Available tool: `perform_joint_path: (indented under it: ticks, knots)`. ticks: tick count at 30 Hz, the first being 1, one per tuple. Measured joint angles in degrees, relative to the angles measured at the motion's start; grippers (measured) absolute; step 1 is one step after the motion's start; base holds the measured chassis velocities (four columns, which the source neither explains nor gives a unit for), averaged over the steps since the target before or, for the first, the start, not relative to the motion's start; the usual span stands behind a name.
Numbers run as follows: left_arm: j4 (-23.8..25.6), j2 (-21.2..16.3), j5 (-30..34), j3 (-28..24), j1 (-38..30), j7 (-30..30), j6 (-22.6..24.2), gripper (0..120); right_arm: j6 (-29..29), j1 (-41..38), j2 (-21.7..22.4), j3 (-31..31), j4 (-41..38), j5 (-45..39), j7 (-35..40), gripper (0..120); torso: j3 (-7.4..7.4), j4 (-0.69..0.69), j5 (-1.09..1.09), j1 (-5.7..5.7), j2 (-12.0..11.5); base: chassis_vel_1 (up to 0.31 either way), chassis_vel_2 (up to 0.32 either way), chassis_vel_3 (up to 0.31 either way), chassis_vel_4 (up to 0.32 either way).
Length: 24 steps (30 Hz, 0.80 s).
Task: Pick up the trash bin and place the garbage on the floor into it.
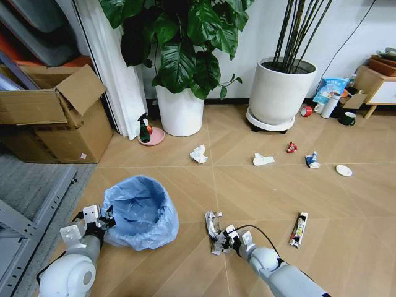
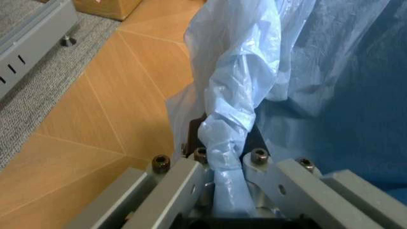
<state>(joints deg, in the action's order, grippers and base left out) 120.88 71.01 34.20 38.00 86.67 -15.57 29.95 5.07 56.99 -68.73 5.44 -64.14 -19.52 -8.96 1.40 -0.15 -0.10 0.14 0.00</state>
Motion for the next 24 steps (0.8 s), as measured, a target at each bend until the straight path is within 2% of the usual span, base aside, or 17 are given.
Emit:
perform_joint_path:
  ticks: [3,4,6,7,10,13,14,16,18,19,21,24]
  knots:
    - [0.0,0.0,0.0,0.0,-0.1,0.0,0.0,0,-0.2,0.0,-0.9,-0.3,0.4,0.8,0.1,69,0.00,0.00,-0.01,0.00,0.0,0.000,0.000,0.000,0.000]
    - [0.0,0.0,0.0,0.0,-0.1,0.0,0.0,0,-0.2,0.0,-0.9,-0.3,0.4,0.8,0.1,69,0.00,0.00,-0.01,0.00,0.0,0.000,0.000,0.000,0.000]
    - [0.0,-0.1,0.0,-0.1,-0.1,0.1,0.0,0,-0.2,0.0,-1.6,-0.4,0.7,1.1,0.5,57,0.00,0.00,-0.02,0.00,0.0,0.000,0.000,0.000,0.000]
    - [0.0,-0.1,0.0,-0.1,-0.1,0.1,0.0,0,-0.2,0.0,-1.6,-0.4,0.7,1.1,0.5,57,0.00,0.00,-0.02,0.00,0.0,0.000,0.000,0.000,0.000]
    - [0.0,-0.1,-0.2,-0.2,0.2,0.1,0.0,0,-0.2,0.0,-2.9,-1.0,1.6,2.4,1.6,42,0.00,0.00,-0.02,0.00,0.0,0.000,0.000,0.000,0.000]
    - [0.0,-0.2,-0.2,-0.4,0.2,0.2,0.0,0,-0.2,0.0,-3.4,-1.3,2.0,2.7,1.9,35,-0.01,-0.01,-0.03,0.00,0.0,0.000,0.000,0.000,0.000]
    - [0.1,-0.3,-0.2,-0.4,0.2,0.2,0.0,0,-0.2,0.1,-3.8,-1.7,2.3,2.8,2.1,26,-0.01,-0.01,-0.03,0.00,0.0,0.000,0.000,0.000,0.000]
    - [0.1,-0.4,-0.2,-0.4,0.2,0.2,0.0,0,-0.2,0.1,-3.9,-1.9,2.3,2.8,2.1,23,-0.01,-0.01,-0.02,0.00,0.0,0.000,0.000,0.000,0.000]
    - [0.0,-0.6,-0.1,-0.4,0.1,0.2,-0.1,0,-0.1,0.5,-4.2,-2.8,1.8,2.8,2.4,11,0.00,0.01,0.02,0.00,0.0,0.000,0.000,0.000,0.000]
    - [0.0,-0.6,-0.1,-0.4,0.1,0.2,-0.1,0,-0.1,0.5,-4.2,-2.8,1.8,2.8,2.4,11,0.00,0.01,0.02,0.00,0.0,0.000,0.000,0.000,0.000]
    - [-0.3,-0.9,-0.1,-0.6,-0.1,0.2,-0.1,0,0.0,1.2,-4.3,-4.7,-0.7,2.4,3.3,2,0.01,0.00,0.01,0.00,0.0,0.000,0.000,0.000,0.000]
    - [-0.4,-1.4,-0.1,-1.0,-0.2,0.2,-0.1,0,0.0,2.0,-4.1,-7.2,-5.1,1.5,4.6,0,0.01,0.00,-0.01,0.00,0.0,0.000,0.000,0.000,0.000]
